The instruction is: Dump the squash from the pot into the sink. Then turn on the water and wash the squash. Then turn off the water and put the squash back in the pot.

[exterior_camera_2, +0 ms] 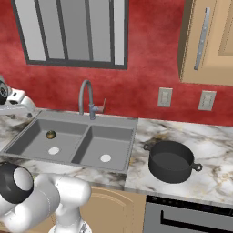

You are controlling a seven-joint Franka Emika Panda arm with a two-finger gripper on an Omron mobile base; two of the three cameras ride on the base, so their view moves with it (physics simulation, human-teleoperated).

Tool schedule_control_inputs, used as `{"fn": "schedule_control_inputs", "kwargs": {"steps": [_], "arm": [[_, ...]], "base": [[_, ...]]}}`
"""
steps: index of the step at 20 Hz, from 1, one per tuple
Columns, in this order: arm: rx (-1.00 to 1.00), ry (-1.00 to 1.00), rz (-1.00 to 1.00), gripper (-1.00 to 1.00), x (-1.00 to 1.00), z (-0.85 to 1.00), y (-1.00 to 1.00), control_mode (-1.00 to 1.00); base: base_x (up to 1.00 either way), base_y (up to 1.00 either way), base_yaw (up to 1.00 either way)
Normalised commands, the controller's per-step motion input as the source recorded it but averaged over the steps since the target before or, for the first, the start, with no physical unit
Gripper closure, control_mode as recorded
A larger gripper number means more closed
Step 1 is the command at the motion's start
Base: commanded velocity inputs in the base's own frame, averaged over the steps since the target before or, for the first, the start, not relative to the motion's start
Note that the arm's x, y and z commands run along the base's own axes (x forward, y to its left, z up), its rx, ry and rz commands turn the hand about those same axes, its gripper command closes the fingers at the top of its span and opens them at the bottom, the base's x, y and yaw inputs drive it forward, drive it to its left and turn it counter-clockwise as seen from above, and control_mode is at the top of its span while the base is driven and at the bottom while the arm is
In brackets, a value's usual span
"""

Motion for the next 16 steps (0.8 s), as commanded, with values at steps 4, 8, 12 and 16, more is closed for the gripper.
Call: {"fn": "schedule_control_inputs", "kwargs": {"steps": [4,8,12,16], "arm": [[0.07,0.00,-0.05,-1.00,0.39,-0.36,0.00,-1.00],[0.10,0.03,-0.03,-1.00,0.29,-0.29,0.00,-1.00],[0.09,0.03,-0.02,-1.00,0.12,-0.33,0.04,-1.00],[0.05,0.00,-0.01,-1.00,0.04,-0.35,0.10,-1.00]], "base": [[0.00,0.00,0.00],[0.00,0.00,0.00],[0.00,0.00,0.00],[0.00,0.00,0.00]]}}
